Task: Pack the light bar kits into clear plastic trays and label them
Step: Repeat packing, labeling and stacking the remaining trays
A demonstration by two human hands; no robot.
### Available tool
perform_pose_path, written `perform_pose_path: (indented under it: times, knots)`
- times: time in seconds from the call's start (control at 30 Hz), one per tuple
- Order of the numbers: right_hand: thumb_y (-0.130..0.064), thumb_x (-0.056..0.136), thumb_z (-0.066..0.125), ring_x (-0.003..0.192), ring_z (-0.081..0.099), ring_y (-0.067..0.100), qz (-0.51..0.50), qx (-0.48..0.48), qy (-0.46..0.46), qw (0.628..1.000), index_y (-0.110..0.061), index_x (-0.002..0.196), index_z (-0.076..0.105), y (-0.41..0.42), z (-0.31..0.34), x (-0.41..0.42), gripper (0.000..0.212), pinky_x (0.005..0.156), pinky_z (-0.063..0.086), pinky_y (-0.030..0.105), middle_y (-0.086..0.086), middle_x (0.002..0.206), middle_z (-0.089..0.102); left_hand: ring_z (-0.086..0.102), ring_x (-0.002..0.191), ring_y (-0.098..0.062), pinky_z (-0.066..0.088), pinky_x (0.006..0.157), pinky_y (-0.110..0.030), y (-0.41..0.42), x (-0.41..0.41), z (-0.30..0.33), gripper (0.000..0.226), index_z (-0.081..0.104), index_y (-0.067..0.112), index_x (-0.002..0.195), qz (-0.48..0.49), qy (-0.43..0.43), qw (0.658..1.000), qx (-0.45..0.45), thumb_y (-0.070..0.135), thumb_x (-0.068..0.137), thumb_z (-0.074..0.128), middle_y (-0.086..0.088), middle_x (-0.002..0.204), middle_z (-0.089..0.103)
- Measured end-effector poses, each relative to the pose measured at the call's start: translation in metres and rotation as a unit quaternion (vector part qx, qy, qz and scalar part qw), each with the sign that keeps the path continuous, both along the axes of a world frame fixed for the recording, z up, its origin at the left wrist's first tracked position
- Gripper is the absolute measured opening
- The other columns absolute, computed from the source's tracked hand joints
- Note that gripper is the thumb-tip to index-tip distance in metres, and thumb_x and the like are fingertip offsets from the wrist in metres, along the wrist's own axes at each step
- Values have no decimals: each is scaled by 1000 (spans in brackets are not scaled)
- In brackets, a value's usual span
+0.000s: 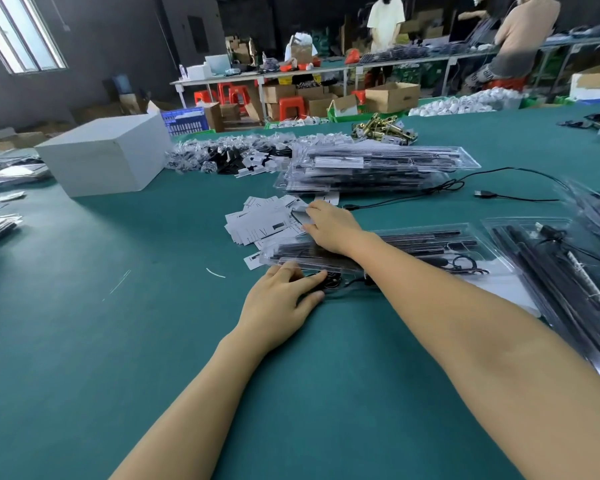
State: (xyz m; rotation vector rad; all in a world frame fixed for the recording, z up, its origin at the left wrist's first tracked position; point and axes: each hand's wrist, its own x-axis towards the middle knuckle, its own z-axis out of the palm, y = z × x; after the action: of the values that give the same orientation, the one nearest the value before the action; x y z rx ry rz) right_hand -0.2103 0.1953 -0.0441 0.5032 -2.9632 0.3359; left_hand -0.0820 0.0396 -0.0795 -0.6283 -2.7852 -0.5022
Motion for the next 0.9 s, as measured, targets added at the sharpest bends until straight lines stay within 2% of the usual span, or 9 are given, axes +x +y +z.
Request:
perform_pose_path:
  times: [0.13, 0.23, 0.3, 0.37, 0.43, 0.5, 0.57, 0.7, 0.9]
  knots:
    - [-16, 96, 51, 102, 58, 28, -64, -194, 106, 973, -2, 109, 66, 9, 17, 18, 25, 84, 48, 36, 13, 114, 63, 43, 112, -17, 35, 91, -25, 1, 0, 1, 37, 52, 43, 133, -1, 2, 1000, 1, 46, 96, 48, 4, 120, 53]
    - [-9, 92, 57, 86, 61, 24, -135, -313, 172, 924, -4, 99, 64, 22, 27, 38, 11, 74, 50, 35, 9, 93, 68, 43, 111, -17, 37, 92, -26, 0, 0, 0, 37, 53, 44, 132, -2, 1, 1000, 4, 46, 96, 49, 4, 117, 53]
    - [-7, 91, 58, 79, 60, 23, -163, -364, 161, 903, -6, 105, 59, 31, 29, 53, 13, 70, 50, 35, 7, 87, 65, 43, 111, -16, 36, 91, -25, 0, -1, 0, 37, 53, 44, 132, -3, -1, 1000, 6, 46, 95, 49, 5, 116, 52]
    - [-8, 93, 57, 82, 63, 26, -193, -421, 123, 878, -6, 109, 60, 42, 26, 64, 16, 75, 54, 39, 8, 90, 66, 42, 111, -15, 34, 89, -22, -1, -1, 0, 37, 52, 45, 132, -1, -3, 1000, 2, 47, 95, 49, 7, 115, 52]
    - [-11, 95, 54, 85, 64, 30, -243, -453, 104, 851, -4, 97, 64, 54, 19, 76, 13, 74, 53, 39, 11, 90, 68, 41, 111, -13, 31, 86, -20, -1, -1, -1, 38, 51, 47, 132, 1, -4, 1000, 2, 49, 94, 49, 8, 115, 51]
    - [-12, 94, 51, 79, 60, 29, -293, -464, 96, 830, -5, 87, 58, 66, 12, 86, 12, 62, 45, 32, 9, 84, 65, 40, 111, -11, 29, 86, -19, 0, -1, -1, 39, 51, 48, 132, 4, -5, 1000, 5, 52, 94, 48, 10, 113, 50]
    - [-13, 94, 48, 73, 50, 23, -315, -442, 104, 833, -8, 85, 53, 75, 4, 97, 12, 53, 34, 29, 3, 78, 56, 39, 111, -10, 28, 86, -18, 1, 0, 0, 38, 52, 48, 131, 9, -10, 1000, 7, 54, 95, 43, 13, 111, 48]
    - [-13, 94, 45, 71, 43, 21, -311, -337, 142, 877, -6, 82, 48, 85, -9, 113, 15, 53, 27, 31, 5, 80, 50, 40, 112, -10, 27, 89, -18, 0, 0, 0, 35, 54, 46, 130, 9, -26, 999, 34, 46, 99, 39, 15, 105, 44]
    - [-5, 88, 49, 67, 46, 25, -255, -308, 143, 905, -8, 92, 46, 89, -13, 123, 6, 53, 29, 32, 5, 75, 52, 38, 116, -5, 25, 89, -16, 1, 1, 2, 31, 57, 46, 126, 21, -56, 995, 76, 44, 98, 43, 17, 110, 49]
